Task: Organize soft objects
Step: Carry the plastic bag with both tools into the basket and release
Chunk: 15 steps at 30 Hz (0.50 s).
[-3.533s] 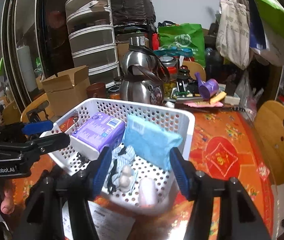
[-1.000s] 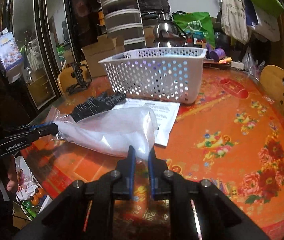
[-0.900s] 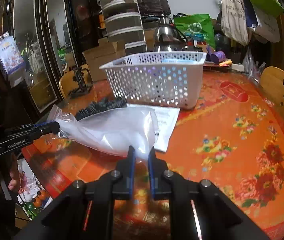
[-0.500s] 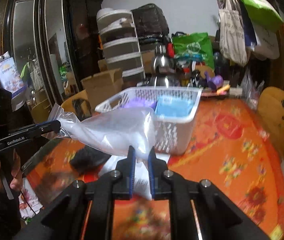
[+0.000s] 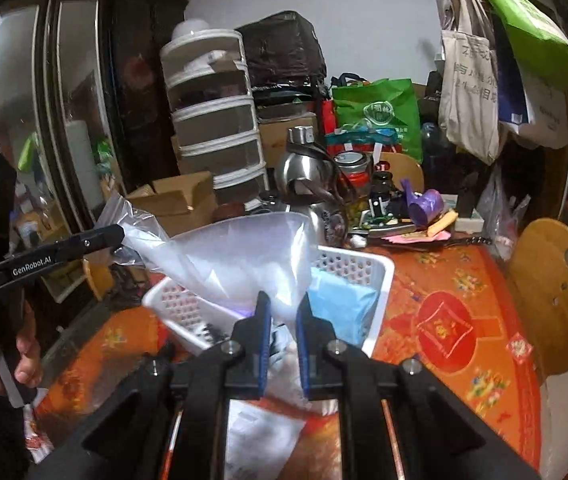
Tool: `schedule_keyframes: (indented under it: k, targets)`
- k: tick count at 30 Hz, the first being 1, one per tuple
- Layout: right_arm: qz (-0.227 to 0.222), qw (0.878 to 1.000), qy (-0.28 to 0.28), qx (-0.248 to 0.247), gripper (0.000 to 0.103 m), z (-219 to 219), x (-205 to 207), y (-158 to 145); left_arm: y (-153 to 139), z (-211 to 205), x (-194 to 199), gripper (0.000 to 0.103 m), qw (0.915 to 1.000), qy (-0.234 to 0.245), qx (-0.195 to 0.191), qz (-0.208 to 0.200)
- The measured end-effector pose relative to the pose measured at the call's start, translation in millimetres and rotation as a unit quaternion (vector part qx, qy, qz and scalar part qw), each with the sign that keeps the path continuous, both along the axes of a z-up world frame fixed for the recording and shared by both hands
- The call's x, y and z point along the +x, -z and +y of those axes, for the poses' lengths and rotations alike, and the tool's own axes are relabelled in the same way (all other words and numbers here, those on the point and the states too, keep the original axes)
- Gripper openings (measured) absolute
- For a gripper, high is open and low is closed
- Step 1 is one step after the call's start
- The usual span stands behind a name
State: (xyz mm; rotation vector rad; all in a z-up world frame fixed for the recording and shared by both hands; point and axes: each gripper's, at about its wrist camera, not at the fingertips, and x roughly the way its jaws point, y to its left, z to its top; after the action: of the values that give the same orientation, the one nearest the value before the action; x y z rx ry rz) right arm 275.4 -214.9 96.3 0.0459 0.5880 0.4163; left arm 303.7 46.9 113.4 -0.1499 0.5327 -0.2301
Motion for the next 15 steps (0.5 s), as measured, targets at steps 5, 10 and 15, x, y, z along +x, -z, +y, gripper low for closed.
schedule_keyframes:
  k: [5, 10, 15]
  targets:
    - [0.034, 0.999, 0.003, -0.009, 0.01, 7, 38, 26, 18, -8, 52, 0.008, 0.9987, -0.016, 0.028, 0.04]
    - [0.051, 0.999, 0.002, -0.02, 0.01, 15, 50, 54, 55, -9, 86, 0.008, 0.996, -0.029, 0.035, 0.077]
    - [0.07, 0.996, 0.014, -0.049, 0.02, 24, 61, 76, 76, -11, 93, 0.014, 0.9952, -0.034, 0.039, 0.083]
